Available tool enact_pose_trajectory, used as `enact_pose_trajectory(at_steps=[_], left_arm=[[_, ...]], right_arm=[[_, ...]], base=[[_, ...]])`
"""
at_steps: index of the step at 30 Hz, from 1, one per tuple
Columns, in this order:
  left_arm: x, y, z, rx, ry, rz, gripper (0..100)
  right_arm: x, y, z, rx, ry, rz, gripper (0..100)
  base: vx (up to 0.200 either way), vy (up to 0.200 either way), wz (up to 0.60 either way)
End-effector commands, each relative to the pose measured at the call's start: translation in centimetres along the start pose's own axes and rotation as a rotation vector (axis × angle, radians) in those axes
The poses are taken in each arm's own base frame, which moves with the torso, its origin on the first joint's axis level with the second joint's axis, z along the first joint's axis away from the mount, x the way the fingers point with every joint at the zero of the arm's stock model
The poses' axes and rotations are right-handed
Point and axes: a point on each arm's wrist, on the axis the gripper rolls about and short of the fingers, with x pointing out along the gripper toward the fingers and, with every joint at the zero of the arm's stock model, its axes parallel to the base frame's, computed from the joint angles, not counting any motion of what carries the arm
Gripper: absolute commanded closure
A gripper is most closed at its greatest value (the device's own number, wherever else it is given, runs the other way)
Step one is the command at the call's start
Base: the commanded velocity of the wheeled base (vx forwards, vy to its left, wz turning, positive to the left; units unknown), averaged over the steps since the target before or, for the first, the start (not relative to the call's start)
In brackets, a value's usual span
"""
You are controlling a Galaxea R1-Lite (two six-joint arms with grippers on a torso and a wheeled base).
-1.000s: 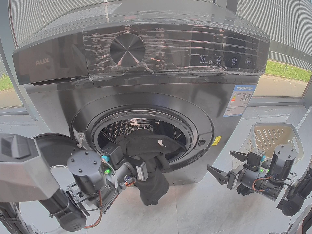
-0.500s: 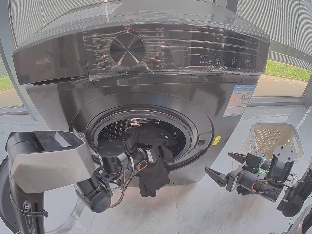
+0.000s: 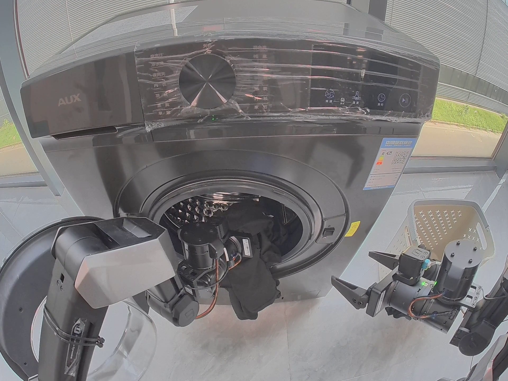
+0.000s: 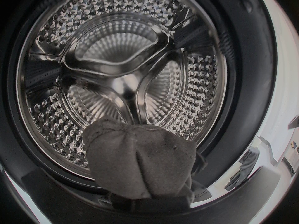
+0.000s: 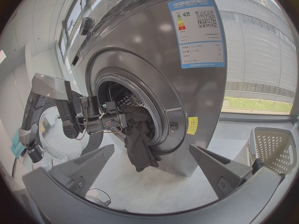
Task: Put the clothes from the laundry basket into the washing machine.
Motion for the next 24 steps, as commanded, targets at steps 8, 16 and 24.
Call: enact_pose_trajectory(at_steps=[8,16,24], left_arm=[[3.9,0.8,0.7,0.014,0.056,0.046,100],[7.0,2.3,0.4,0.006,0.024,0.009,100],[8.2,3.9,0.7,-0.008,-0.009,0.04,100]], right_arm=[[-0.1,0.1,-0.3,-0.002,0.017,0.007,0],[-0.1,0.1,-0.4,-0.002,0.022,0.008,0],[-0.2,0.1,-0.5,-0.002,0.026,0.008,0]], base=[[0.0,0.0,0.0],[0.0,0.0,0.0],[0.0,0.0,0.0]])
